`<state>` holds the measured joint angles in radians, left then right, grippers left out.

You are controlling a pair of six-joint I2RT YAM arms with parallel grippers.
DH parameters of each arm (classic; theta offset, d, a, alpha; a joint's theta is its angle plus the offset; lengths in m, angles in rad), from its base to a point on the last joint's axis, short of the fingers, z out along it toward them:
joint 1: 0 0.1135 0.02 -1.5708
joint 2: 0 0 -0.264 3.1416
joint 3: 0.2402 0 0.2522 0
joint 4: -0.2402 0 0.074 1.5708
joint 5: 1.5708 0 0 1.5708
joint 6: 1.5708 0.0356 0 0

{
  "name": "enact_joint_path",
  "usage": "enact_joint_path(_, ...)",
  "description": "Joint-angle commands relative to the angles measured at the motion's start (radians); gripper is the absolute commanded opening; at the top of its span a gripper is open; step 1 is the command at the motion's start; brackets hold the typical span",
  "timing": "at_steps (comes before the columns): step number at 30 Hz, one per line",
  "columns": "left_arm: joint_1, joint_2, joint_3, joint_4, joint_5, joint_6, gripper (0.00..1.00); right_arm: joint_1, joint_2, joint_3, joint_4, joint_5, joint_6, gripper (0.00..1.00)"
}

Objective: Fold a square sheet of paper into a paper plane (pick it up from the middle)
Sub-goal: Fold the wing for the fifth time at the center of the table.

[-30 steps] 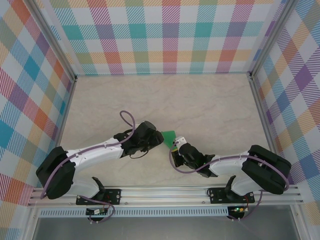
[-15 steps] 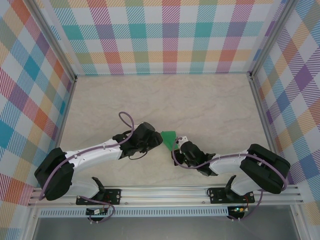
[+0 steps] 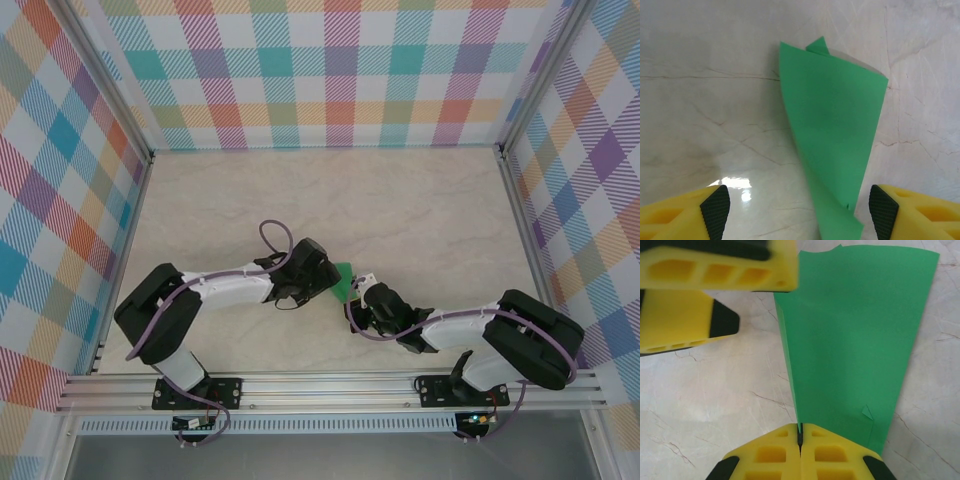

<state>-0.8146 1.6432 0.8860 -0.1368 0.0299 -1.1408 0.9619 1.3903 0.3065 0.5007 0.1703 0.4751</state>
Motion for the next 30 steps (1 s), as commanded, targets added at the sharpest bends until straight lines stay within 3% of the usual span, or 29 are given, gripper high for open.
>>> enact_joint_path(1, 0.023, 0.038, 0.043, 0.032, 0.056, -0.042, 0.74, -0.003, -0.025, -0.013, 0.029, -0.012, -0.067, 0.04)
enact_joint_path(4, 0.031, 0.074, 0.066, 0.029, 0.084, -0.056, 0.68, -0.003, -0.031, -0.015, 0.025, -0.015, -0.099, 0.04)
enact_joint_path(12, 0.034, 0.094, 0.105, -0.036, 0.099, -0.049, 0.37, -0.003, -0.069, -0.007, -0.040, -0.013, -0.162, 0.09)
enact_joint_path(14, 0.037, 0.091, 0.113, -0.055, 0.099, -0.043, 0.27, -0.004, -0.073, -0.006, -0.053, -0.026, -0.179, 0.13)
enact_joint_path(20, 0.041, 0.087, 0.145, -0.106, 0.096, -0.014, 0.10, 0.004, -0.076, 0.015, -0.137, -0.017, -0.231, 0.26)
enact_joint_path(30, 0.041, 0.092, 0.169, -0.133, 0.104, 0.006, 0.07, 0.073, -0.054, 0.096, -0.243, 0.166, -0.354, 0.34)
